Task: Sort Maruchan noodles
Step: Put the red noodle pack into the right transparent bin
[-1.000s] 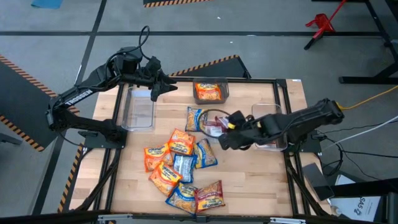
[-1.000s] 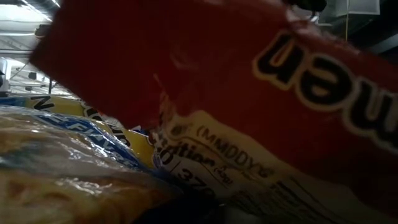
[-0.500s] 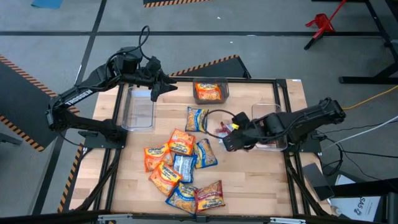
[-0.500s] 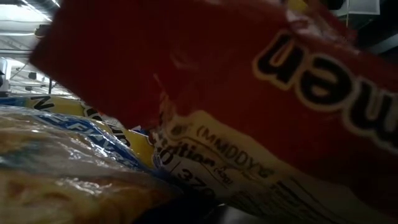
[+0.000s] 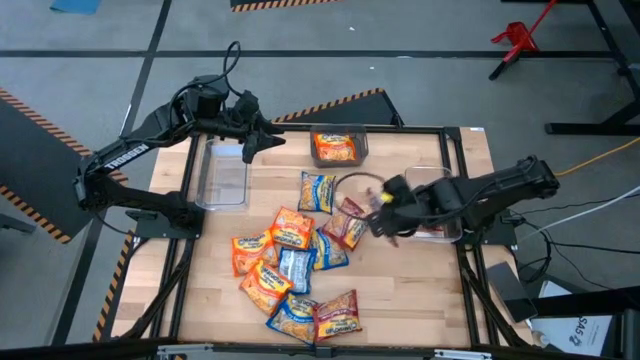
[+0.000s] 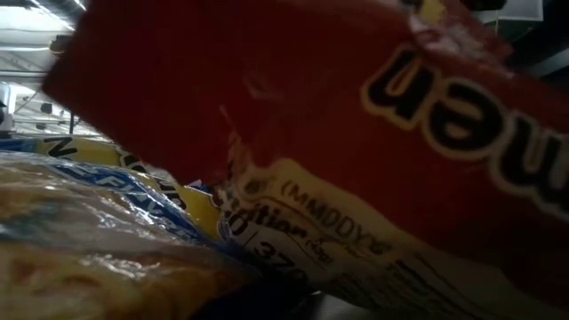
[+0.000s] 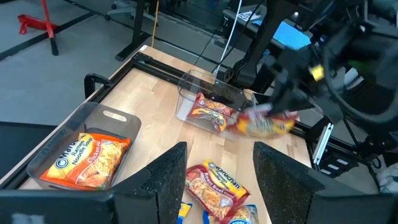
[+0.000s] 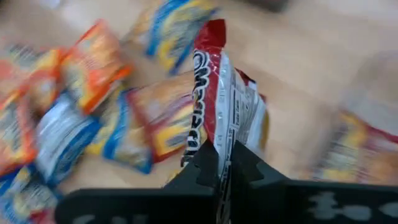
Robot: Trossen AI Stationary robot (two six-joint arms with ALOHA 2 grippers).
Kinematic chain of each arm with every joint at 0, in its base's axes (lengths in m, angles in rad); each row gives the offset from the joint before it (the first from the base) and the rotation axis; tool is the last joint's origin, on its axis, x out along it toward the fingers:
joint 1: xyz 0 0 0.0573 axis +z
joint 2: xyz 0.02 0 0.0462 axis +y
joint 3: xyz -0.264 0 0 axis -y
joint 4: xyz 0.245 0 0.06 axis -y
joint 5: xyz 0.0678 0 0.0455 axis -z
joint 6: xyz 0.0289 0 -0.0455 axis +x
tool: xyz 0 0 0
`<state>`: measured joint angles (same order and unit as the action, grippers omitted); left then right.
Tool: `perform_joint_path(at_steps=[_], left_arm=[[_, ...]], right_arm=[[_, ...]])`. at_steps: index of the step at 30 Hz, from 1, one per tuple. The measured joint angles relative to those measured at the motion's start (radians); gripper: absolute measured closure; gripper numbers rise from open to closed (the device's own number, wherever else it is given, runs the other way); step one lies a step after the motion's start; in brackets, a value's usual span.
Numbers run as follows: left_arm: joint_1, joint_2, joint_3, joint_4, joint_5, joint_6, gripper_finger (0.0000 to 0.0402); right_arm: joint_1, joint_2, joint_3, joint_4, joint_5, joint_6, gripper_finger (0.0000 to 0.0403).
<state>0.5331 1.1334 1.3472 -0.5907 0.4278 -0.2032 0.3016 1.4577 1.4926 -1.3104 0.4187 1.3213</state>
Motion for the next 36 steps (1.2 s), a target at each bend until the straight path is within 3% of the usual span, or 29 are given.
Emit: perform_joint_path(at_steps=[5,12,23,36], left_arm=[[0.0,0.0,0.0,0.0,0.0,0.005,0.0223],[0.0,0.0,0.0,0.0,-0.025,0.023,0.0223],[0.001,0.0,0.0,0.0,-0.071,0.023,0.0223],[0.001,0.072,0.0,0.01,-0.094,0.007,0.0223]], right_arm=[[-0.002,-0.055,0.0,-0.268,0.043,0.175,0.0403],[-0.037,-0.161,-0.168,-0.254,-0.001,0.195,0.0403],[-0.034,-0.186,-0.494,-0.22,-0.125,0.272,0.0403],[-0.034,-0.185,-0.64,-0.134,-0.047,0.312,0.0402]])
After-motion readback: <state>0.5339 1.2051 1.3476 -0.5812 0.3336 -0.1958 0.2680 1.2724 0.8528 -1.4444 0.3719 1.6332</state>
